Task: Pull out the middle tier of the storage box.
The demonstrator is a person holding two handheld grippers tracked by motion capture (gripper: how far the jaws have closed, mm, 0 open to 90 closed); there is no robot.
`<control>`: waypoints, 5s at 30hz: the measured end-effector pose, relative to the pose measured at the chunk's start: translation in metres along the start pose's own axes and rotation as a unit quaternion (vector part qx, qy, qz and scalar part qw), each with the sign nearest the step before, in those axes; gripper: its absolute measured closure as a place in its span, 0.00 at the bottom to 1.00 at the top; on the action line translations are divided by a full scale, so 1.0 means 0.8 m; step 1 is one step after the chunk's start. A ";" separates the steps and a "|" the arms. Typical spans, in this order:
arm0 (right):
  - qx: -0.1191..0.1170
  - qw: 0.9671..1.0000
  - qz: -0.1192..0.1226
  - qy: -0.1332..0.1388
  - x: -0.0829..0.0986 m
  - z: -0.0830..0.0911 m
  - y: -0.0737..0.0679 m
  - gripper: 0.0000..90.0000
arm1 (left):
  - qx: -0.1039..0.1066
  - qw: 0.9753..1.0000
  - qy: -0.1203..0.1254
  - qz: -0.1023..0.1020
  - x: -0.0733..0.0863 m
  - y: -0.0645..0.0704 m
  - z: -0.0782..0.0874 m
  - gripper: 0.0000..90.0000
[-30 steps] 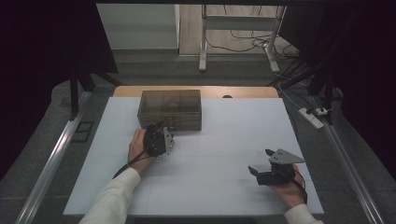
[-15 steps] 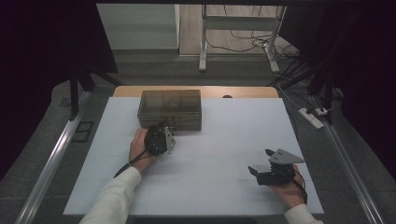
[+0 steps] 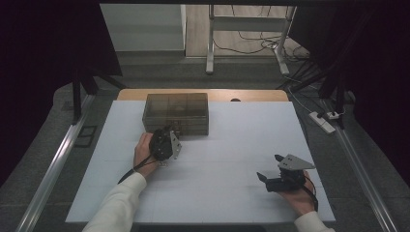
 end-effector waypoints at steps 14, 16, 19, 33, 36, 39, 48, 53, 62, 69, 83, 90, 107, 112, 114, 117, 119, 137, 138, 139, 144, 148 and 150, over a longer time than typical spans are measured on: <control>0.000 1.000 0.000 0.000 0.000 0.000 0.000 0.07 | -0.004 1.000 0.004 -0.008 0.000 0.004 -0.005 0.56; 0.000 1.000 0.000 0.000 0.000 0.000 0.000 0.07 | -0.005 1.000 0.004 -0.008 0.000 0.004 -0.005 0.57; 0.000 1.000 0.000 0.000 0.000 0.000 0.000 0.07 | -0.006 1.000 0.004 -0.008 0.000 0.004 -0.006 0.59; 0.002 1.000 0.001 0.000 0.000 0.000 0.000 0.07 | -0.012 1.000 0.003 -0.011 0.000 0.005 -0.010 0.65; 0.002 1.000 0.001 0.000 0.000 0.000 0.000 0.07 | -0.013 1.000 0.005 -0.010 0.000 0.005 -0.011 0.66; 0.003 1.000 0.001 0.000 0.000 0.000 0.000 0.07 | -0.014 1.000 0.002 -0.011 0.000 0.006 -0.012 0.67; 0.002 1.000 0.002 0.000 0.000 0.000 0.000 0.07 | -0.019 1.000 -0.001 -0.011 0.003 0.005 -0.015 0.71; 0.003 1.000 0.002 -0.002 0.000 0.000 0.000 0.07 | -0.026 1.000 0.000 -0.011 0.003 0.004 -0.015 0.75; 0.003 1.000 0.002 -0.002 0.000 0.000 0.000 0.07 | -0.030 0.999 0.001 -0.016 0.004 0.004 -0.018 0.78; 0.003 1.000 0.001 -0.004 0.001 -0.001 0.000 0.07 | -0.030 0.999 0.000 -0.016 0.006 0.005 -0.020 0.79; 0.003 1.000 0.001 -0.004 0.001 -0.001 0.000 0.07 | -0.030 0.999 0.004 -0.025 0.005 0.007 -0.023 0.79; 0.003 1.000 0.002 -0.005 0.001 -0.001 0.000 0.07 | -0.028 0.999 0.004 -0.031 0.004 0.006 -0.024 0.79; 0.003 1.000 0.002 -0.007 0.001 -0.001 -0.001 0.07 | -0.046 0.997 -0.008 -0.068 0.002 0.009 -0.024 0.82; 0.002 1.000 0.003 -0.008 0.001 -0.001 -0.001 0.08 | -0.051 0.996 -0.006 -0.073 0.002 0.010 -0.024 0.83; 0.003 1.000 0.003 -0.008 0.001 -0.001 -0.001 0.07 | -0.054 0.996 -0.006 -0.075 0.003 0.011 -0.024 0.83; 0.002 1.000 0.002 -0.008 0.001 -0.002 0.000 0.08 | -0.062 0.995 -0.002 -0.080 0.003 0.013 -0.026 0.84; 0.002 1.000 0.002 -0.009 0.001 -0.002 0.000 0.07 | -0.066 0.994 -0.004 -0.087 0.003 0.014 -0.025 0.84; 0.003 1.000 0.002 -0.009 0.002 -0.002 0.000 0.08 | -0.081 0.991 0.002 -0.104 0.004 0.018 -0.027 0.85; 0.003 1.000 0.001 -0.009 0.002 -0.002 0.000 0.08 | -0.081 0.991 0.002 -0.104 0.004 0.018 -0.027 0.85; 0.003 1.000 0.001 -0.010 0.001 -0.002 0.000 0.08 | -0.081 0.991 0.003 -0.104 0.004 0.018 -0.027 0.85; 0.003 1.000 0.002 -0.010 0.002 -0.003 -0.001 0.08 | -0.086 0.990 0.004 -0.113 0.004 0.019 -0.027 0.85; 0.002 1.000 0.001 -0.011 0.002 -0.002 0.000 0.07 | -0.085 0.990 0.004 -0.113 0.004 0.019 -0.027 0.85; 0.003 1.000 0.000 -0.010 0.002 -0.002 0.000 0.08 | -0.087 0.990 0.004 -0.115 0.004 0.020 -0.027 0.85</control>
Point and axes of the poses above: each handheld gripper's, and its own axes: z roughly backward along the jaws, x roughly out of its underside, y roughly to its right, the point moved 2 cm from there along -z, roughly forward along the jaws, and after that the axes turned 5 degrees about -z, right-handed, at the moved point
